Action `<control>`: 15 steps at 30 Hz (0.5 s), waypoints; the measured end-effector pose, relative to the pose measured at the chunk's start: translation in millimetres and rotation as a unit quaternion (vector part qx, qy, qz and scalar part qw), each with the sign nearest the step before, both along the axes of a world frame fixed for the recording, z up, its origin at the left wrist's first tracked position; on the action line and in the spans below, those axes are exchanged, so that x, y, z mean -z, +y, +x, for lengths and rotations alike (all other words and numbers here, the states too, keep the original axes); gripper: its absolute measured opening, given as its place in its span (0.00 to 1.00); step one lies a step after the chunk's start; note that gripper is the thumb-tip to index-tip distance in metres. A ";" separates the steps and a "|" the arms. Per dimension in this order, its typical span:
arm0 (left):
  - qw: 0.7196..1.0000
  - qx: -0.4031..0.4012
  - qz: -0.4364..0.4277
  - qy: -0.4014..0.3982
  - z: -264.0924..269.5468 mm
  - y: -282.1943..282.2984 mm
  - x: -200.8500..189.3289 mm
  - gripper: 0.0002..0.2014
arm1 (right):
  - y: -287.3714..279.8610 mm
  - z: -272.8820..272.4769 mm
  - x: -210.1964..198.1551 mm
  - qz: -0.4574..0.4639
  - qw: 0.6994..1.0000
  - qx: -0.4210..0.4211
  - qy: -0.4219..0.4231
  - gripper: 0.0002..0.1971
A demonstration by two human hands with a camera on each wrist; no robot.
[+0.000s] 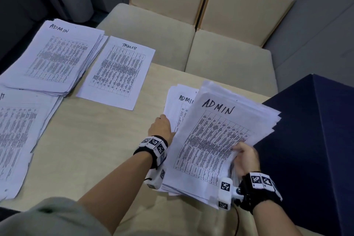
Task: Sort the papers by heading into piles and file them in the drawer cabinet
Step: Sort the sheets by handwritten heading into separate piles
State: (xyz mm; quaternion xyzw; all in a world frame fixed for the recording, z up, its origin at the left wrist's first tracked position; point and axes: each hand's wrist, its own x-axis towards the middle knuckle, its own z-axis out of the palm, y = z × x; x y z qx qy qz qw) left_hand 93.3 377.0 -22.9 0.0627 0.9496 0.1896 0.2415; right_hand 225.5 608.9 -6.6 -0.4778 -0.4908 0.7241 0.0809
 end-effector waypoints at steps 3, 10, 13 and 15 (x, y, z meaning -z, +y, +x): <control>0.999 0.031 -0.037 -0.004 4.4 -0.7 3.3 0.24 | -3.2 3.0 -4.4 0.001 1.000 0.014 -0.021 0.14; 0.994 -0.066 0.027 -0.087 -3.0 -3.8 9.4 0.25 | -4.5 4.0 -6.0 0.013 0.999 0.041 -0.023 0.09; 0.997 -0.002 0.001 -0.082 -4.5 -6.0 9.3 0.10 | -5.1 2.0 -7.5 -0.008 0.999 0.031 -0.014 0.09; 0.999 -0.021 0.043 -0.023 -4.3 -2.7 15.0 0.16 | -5.0 3.0 -6.2 -0.009 1.000 0.023 -0.019 0.09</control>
